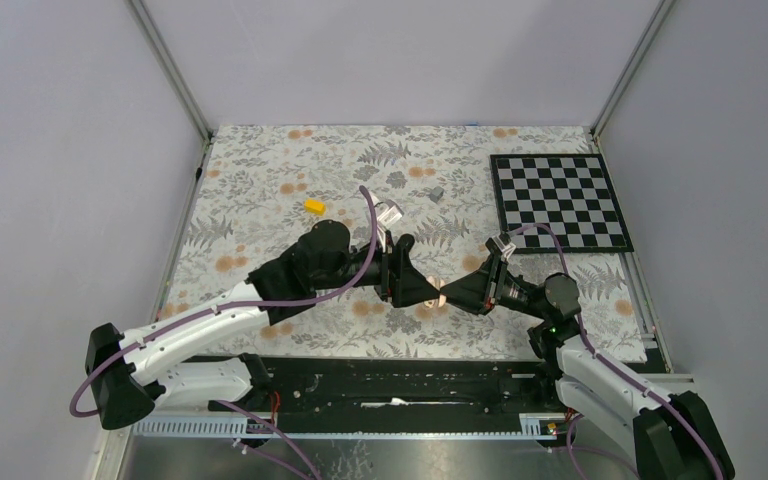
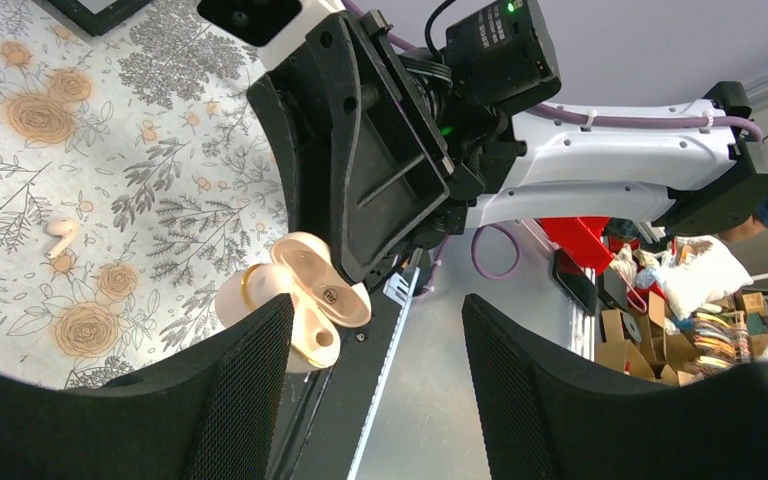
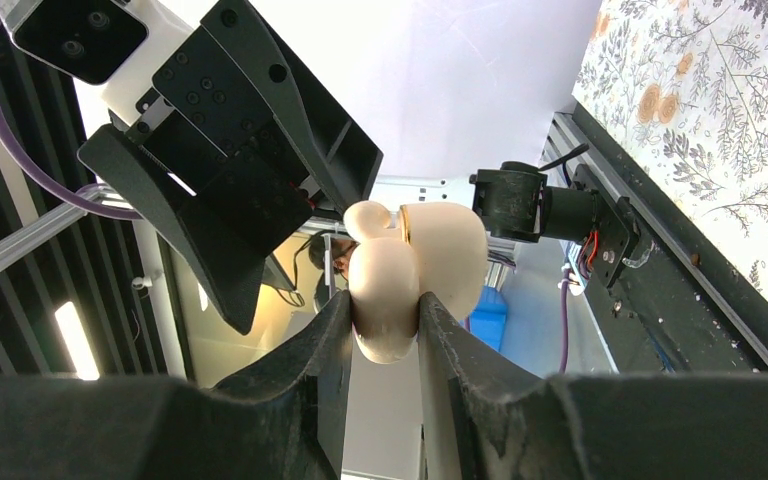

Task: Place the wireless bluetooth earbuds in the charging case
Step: Adjust the earbud with the charging case.

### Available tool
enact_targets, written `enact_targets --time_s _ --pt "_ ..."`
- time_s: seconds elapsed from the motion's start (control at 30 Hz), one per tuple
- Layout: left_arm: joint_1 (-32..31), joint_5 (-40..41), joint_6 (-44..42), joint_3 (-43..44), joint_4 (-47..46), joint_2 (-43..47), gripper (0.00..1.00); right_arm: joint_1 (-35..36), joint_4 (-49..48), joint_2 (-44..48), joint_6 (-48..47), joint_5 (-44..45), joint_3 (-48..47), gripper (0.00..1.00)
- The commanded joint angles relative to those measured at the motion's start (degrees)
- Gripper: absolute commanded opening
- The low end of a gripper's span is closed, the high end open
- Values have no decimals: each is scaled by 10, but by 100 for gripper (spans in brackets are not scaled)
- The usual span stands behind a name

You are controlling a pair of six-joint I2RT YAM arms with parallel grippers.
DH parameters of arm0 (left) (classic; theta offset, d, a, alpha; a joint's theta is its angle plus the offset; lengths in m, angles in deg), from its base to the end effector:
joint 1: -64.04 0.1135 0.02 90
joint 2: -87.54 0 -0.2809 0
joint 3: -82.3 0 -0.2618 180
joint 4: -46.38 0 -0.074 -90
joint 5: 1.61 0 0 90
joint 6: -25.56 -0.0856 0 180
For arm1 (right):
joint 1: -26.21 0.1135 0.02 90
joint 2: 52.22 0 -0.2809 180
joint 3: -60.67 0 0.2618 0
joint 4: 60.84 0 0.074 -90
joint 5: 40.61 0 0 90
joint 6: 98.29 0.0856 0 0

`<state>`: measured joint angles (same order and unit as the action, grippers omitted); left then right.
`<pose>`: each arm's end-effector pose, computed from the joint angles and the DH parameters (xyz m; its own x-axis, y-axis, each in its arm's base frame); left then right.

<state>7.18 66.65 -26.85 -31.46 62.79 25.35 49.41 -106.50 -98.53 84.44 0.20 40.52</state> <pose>0.1375 -0.2686 0.3476 -0.6878 0.0171 -0.7257 0.7017 0.2717 -0.6587 0.1431 0.1318 0.2446 -0.9268 0.3130 -0.2075 -0.2630 -0.1466 0.9536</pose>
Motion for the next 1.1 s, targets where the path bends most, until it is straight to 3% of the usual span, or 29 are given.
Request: enact_targets --time_s 0.0,0.33,0.67,1.07 --pt "-4 -19 6 0 -13 9 65 -2 -29 0 -7 -13 -23 0" --pt "-4 -39 6 -1 -22 8 63 -2 -8 18 -12 -10 -19 0" --pt "-1 61 -23 15 45 39 74 -2 -12 14 -13 -12 -21 0" --pt "-1 16 -9 19 1 -5 73 -2 5 37 -15 -11 -16 0"
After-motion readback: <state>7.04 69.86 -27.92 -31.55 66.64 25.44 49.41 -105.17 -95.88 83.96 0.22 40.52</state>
